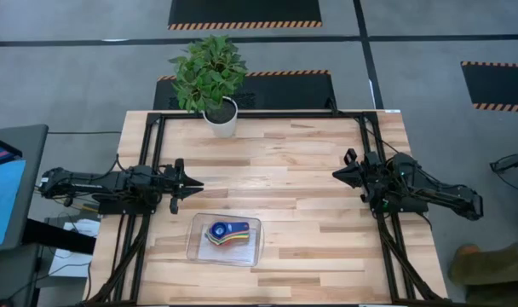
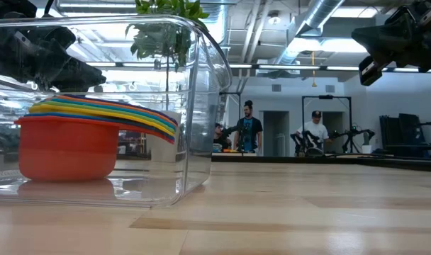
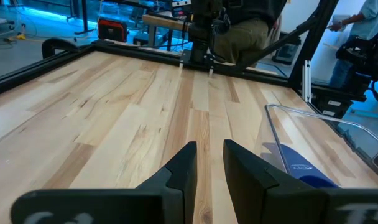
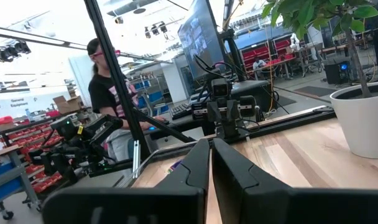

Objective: Nest measuring cups in basket
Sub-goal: Return to Home Position

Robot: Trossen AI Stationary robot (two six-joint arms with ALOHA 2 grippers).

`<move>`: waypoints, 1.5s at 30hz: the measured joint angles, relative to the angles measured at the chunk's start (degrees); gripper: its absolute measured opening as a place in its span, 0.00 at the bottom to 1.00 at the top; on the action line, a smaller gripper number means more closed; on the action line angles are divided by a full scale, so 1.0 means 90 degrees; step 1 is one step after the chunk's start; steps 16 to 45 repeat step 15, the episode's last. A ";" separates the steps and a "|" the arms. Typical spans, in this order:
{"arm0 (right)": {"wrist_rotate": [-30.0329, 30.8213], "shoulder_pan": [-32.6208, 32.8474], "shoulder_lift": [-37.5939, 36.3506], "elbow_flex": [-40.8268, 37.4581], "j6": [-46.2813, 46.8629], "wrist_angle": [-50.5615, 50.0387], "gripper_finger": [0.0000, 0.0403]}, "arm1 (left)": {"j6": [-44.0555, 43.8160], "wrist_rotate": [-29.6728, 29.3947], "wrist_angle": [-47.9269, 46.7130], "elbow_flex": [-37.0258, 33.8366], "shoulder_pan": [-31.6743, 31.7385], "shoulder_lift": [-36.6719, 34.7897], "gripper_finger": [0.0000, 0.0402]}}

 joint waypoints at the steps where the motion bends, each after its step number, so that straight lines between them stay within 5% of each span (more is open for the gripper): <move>1: 0.0000 0.0000 0.0000 0.0000 0.0000 0.0001 0.11 | -0.0001 -0.0001 0.0000 0.0000 0.0000 0.0000 0.17; 45: 0.0000 -0.0001 0.0000 0.0000 0.0000 0.0001 0.11 | 0.0000 0.0000 0.0007 0.0005 0.0000 0.0000 0.17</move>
